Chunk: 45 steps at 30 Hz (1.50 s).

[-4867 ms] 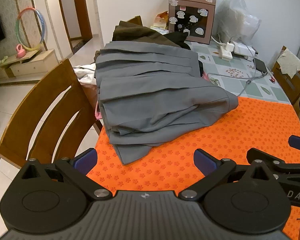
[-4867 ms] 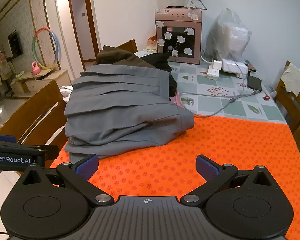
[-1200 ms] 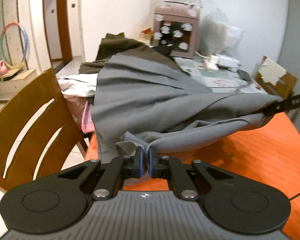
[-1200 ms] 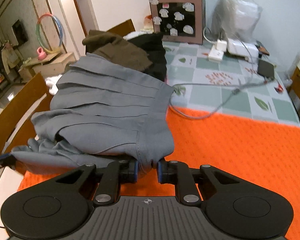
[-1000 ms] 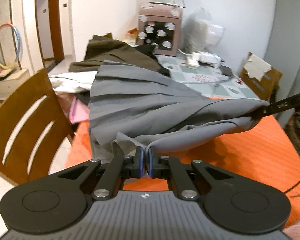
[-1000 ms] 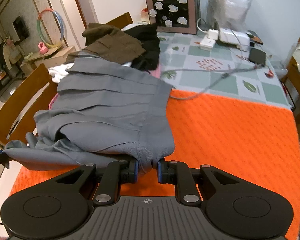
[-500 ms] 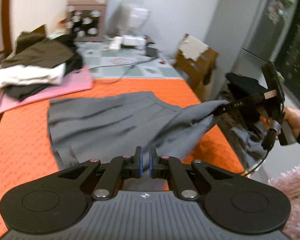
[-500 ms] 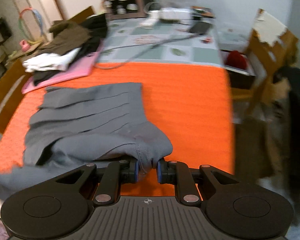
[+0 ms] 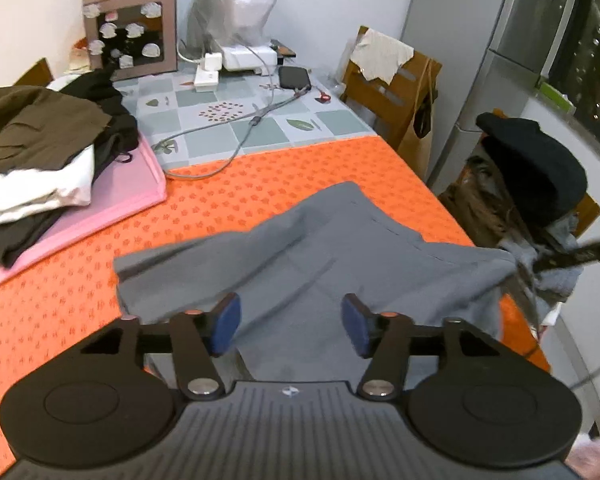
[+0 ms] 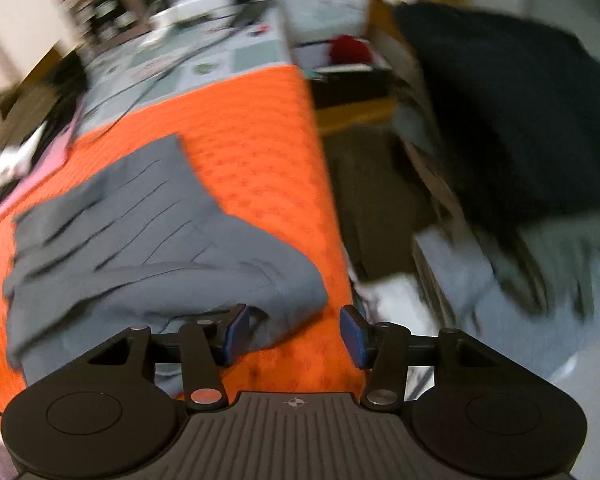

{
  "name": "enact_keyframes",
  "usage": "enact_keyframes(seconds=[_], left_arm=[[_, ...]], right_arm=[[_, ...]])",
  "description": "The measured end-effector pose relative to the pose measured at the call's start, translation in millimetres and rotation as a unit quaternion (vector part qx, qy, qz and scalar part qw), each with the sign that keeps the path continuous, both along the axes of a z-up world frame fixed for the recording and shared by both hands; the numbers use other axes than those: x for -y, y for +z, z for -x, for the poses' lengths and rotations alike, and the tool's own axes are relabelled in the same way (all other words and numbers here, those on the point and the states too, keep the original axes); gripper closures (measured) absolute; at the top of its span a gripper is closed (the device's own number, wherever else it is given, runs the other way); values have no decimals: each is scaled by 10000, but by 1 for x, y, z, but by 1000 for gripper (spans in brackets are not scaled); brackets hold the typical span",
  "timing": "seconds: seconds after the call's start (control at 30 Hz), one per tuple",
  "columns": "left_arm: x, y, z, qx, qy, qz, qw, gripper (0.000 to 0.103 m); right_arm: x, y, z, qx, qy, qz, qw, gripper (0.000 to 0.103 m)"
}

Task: Fold clothes
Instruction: 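Lift the grey skirt off the pile with both tools and carry it aside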

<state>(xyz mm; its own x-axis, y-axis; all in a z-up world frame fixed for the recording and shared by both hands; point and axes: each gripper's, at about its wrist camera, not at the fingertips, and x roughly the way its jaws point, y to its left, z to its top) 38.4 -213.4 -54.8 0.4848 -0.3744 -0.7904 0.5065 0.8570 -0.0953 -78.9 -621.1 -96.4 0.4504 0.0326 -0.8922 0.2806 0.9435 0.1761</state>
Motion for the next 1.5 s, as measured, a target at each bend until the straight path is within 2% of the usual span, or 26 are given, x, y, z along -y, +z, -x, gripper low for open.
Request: enact_keyframes(seconds=[0.07,0.13,0.23,0.33,0.43,0.53,0.73,0.83,0.9,1.03,1.1,1.2,1.37,1.47,1.5], left_arm=[[4,-10,-30,-81,-145,-38,9999,28],[12,-20,-57,-157,-298,-61,9994,25],[25,-35,-96,-284,-541,-81,9981,23],[42,-49,-128,-456,-804,-61,9957,21],[61,-64,-156,-666,-1047,-34,9923,20],[82,-78,-179,-831,-1251,-13,9887,20],[127,-101,-206,-906,-1766,-10,9801,20],[145,-113,-221,-1099,-1871,40,9762,20],[156,-122,-234,-1407,-1844,162,9726,20],[171,-136,-253,-1942,-1746,451,9642,20],[177,-143,-259,-2116,-1709,474,9611,22],[185,-153,-266,-2367,-1659,504,9560,26],[182,-158,-272,-2594,-1407,846,9517,30],[175,-164,-275,-2900,-1137,1121,9436,41],[173,-166,-276,-2994,-1045,1191,9409,43]], right_arm=[[5,-5,7,1,-579,-277,9979,41],[11,-12,14,9,-1186,-676,9906,39],[18,-25,21,0,-1987,-1266,9718,38],[22,-34,24,19,-2533,-1684,9526,37],[26,-40,23,83,-2973,-2038,9327,33],[32,-44,16,107,-3268,-2230,9183,27],[45,-59,1,-13,-3541,-2490,9014,25],[47,-69,-5,-121,-3557,-2549,8991,25],[47,-76,-10,-207,-3527,-2585,8991,25],[44,-85,-22,-313,-3329,-2561,9070,26],[43,-89,-26,-359,-3240,-2538,9107,31],[43,-97,-29,-448,-3177,-2638,9097,33],[44,-108,-25,-494,-3180,-2764,9056,40],[46,-108,-23,-422,-3136,-2819,9058,50],[46,-108,-22,-398,-3118,-2841,9058,62]])
